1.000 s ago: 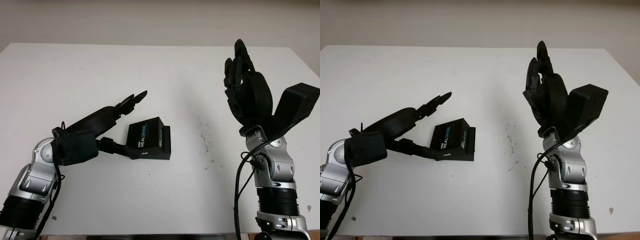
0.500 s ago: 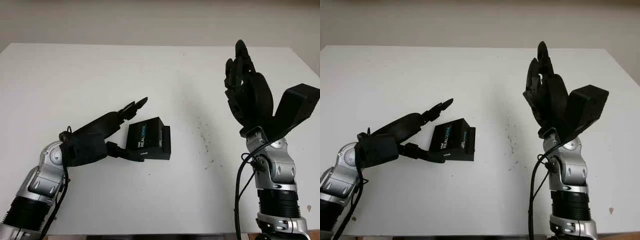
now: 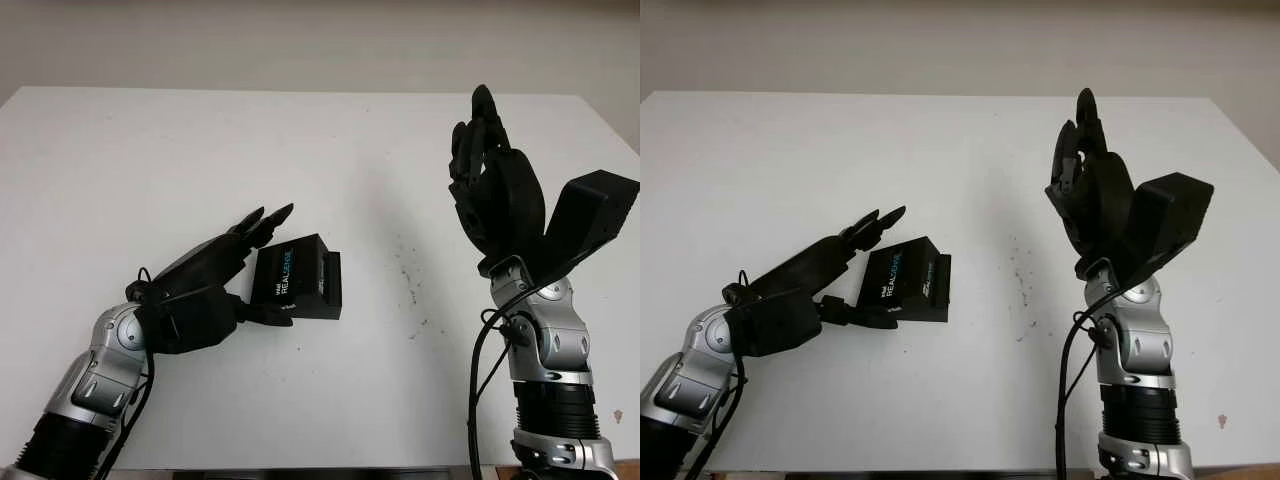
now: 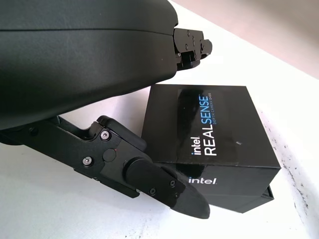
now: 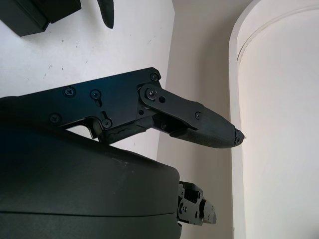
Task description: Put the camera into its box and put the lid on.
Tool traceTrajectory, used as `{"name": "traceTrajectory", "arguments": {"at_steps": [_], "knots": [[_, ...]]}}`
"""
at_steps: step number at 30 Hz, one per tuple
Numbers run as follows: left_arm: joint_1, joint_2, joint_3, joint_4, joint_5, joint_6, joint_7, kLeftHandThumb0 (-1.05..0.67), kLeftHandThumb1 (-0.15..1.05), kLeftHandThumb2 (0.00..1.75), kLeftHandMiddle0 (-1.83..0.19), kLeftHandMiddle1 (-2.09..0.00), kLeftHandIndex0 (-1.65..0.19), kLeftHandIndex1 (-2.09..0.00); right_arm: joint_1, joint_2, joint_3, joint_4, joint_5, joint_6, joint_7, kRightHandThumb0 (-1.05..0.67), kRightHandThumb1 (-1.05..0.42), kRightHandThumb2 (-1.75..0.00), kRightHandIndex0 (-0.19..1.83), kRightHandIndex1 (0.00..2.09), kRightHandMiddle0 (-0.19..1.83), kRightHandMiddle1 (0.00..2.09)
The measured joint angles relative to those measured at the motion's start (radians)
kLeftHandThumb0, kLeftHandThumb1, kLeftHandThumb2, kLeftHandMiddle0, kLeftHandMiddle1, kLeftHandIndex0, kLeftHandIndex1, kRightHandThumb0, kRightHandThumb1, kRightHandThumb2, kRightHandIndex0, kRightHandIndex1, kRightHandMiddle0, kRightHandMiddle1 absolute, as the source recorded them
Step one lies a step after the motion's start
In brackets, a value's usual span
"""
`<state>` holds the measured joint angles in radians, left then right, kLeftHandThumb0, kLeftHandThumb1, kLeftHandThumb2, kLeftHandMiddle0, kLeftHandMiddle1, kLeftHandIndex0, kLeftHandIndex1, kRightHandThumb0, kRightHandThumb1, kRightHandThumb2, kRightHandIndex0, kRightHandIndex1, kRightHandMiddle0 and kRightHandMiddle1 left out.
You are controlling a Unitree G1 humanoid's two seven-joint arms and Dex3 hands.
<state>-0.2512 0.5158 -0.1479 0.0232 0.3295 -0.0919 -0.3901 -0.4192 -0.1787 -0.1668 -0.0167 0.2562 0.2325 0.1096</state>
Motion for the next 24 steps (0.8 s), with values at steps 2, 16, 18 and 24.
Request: {"name": "traceTrajectory", "arguments": {"at_steps": [2, 16, 18, 24], "knots": [[0.000, 0.000, 0.002, 0.001, -0.005, -0.012, 0.002, -0.52, 0.77, 0.04, -0.13, -0.15, 0.01, -0.11, 0.000, 0.000, 0.000, 0.000, 0.000, 0.002, 0.000, -0.62, -1.05, -0.77, -0.19, 0.02, -0.17, 0.02], [0.003, 0.011, 0.003, -0.001, -0.014, 0.034, -0.020, -0.48, 0.76, 0.05, -0.11, -0.67, -0.15, -0.18, 0.000, 0.005, 0.001, 0.000, -0.005, 0.011, 0.006, -0.60, -1.05, -0.78, -0.19, 0.01, -0.18, 0.02], [0.003, 0.011, 0.003, -0.001, -0.017, 0.036, -0.022, -0.43, 0.76, 0.05, -0.11, -0.76, -0.17, -0.20, 0.000, 0.007, 0.001, 0.000, -0.005, 0.011, 0.007, -0.60, -1.05, -0.78, -0.19, 0.01, -0.17, 0.02], [0.003, 0.011, 0.003, -0.001, -0.025, 0.036, -0.026, -0.38, 0.75, 0.05, -0.10, -0.89, -0.18, -0.22, 0.000, 0.009, 0.000, 0.000, -0.007, 0.012, 0.004, -0.60, -1.05, -0.77, -0.19, 0.02, -0.17, 0.03]]}}
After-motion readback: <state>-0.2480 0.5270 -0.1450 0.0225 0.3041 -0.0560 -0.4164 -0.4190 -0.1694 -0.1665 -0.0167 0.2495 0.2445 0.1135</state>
